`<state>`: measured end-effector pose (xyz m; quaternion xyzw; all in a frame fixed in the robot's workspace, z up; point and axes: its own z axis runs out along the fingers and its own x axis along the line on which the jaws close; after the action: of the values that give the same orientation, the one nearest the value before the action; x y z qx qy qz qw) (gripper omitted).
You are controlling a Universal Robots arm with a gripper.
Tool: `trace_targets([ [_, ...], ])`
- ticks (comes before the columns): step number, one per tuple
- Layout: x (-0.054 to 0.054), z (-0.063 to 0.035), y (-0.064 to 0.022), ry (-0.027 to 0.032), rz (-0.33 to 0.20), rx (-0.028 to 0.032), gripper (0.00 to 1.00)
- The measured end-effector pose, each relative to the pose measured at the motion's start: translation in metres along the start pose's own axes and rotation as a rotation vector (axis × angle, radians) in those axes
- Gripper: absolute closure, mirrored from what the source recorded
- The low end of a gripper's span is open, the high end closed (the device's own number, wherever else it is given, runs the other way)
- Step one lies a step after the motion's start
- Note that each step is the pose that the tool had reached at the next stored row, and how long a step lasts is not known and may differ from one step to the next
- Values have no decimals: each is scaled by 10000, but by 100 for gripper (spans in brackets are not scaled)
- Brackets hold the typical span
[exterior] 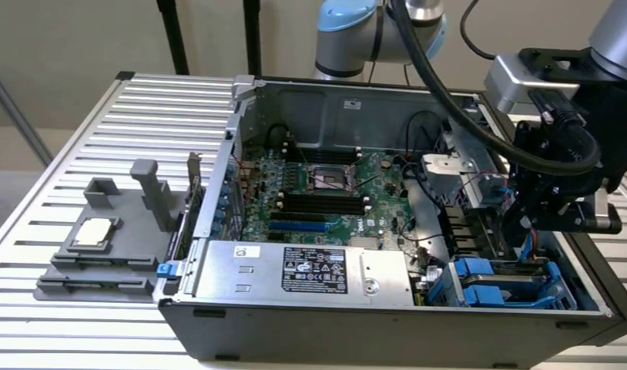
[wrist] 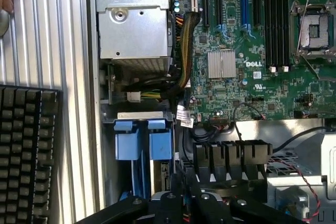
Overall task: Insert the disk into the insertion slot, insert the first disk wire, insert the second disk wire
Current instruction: 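Insert the second disk wire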
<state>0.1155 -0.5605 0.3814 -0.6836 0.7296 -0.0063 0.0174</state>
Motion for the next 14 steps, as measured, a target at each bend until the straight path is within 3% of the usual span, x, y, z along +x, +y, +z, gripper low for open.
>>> trace_targets([
  [3, 4, -30, -1, -1, -1, 0, 82],
  [5, 11, -31, -2, 1, -1, 0, 74],
  [7, 16, -23, -2, -2, 0, 0, 74],
  [14, 38, 90, 0, 0, 3, 0, 74],
])
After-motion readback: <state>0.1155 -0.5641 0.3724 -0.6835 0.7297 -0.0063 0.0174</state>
